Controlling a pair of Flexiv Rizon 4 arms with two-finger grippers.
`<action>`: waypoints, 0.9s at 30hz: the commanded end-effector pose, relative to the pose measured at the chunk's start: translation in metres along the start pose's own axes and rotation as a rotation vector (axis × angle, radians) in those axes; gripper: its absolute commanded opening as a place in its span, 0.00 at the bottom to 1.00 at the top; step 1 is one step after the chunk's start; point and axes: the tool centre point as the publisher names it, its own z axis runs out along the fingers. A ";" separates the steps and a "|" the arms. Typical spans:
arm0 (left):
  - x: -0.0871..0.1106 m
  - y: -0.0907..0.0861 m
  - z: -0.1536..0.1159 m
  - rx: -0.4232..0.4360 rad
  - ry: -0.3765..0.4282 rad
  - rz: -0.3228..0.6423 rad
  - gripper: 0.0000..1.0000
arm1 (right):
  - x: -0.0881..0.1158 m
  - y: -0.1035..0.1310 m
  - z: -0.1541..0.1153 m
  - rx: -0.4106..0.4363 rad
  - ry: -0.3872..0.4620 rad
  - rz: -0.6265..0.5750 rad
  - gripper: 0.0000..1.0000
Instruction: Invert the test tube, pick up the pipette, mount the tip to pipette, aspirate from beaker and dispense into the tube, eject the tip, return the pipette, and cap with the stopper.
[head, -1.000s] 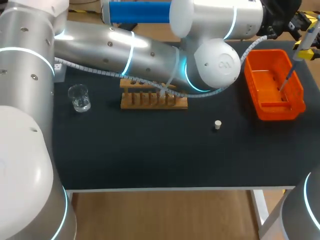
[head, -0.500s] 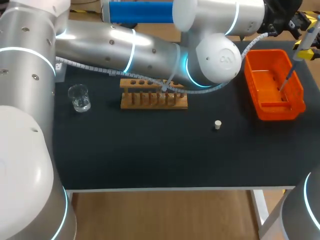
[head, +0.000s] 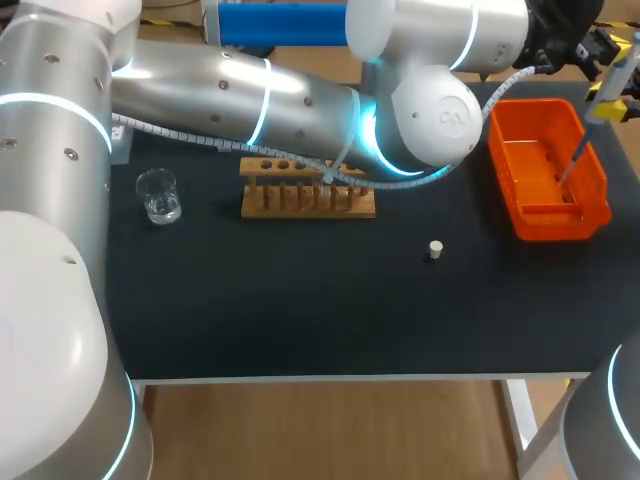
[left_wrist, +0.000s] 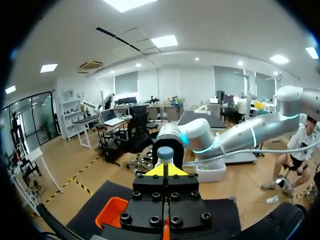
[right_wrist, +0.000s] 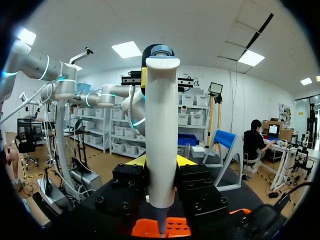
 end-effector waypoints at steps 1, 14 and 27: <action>-0.003 0.010 0.004 0.247 0.017 -0.002 0.00 | 0.000 0.003 0.000 0.001 0.002 -0.001 0.00; -0.003 0.019 0.004 0.243 0.008 -0.018 0.00 | 0.000 0.003 0.000 0.001 0.002 -0.001 0.00; -0.003 0.027 0.007 0.243 0.003 -0.033 0.00 | 0.000 0.003 0.000 0.001 0.002 -0.001 0.00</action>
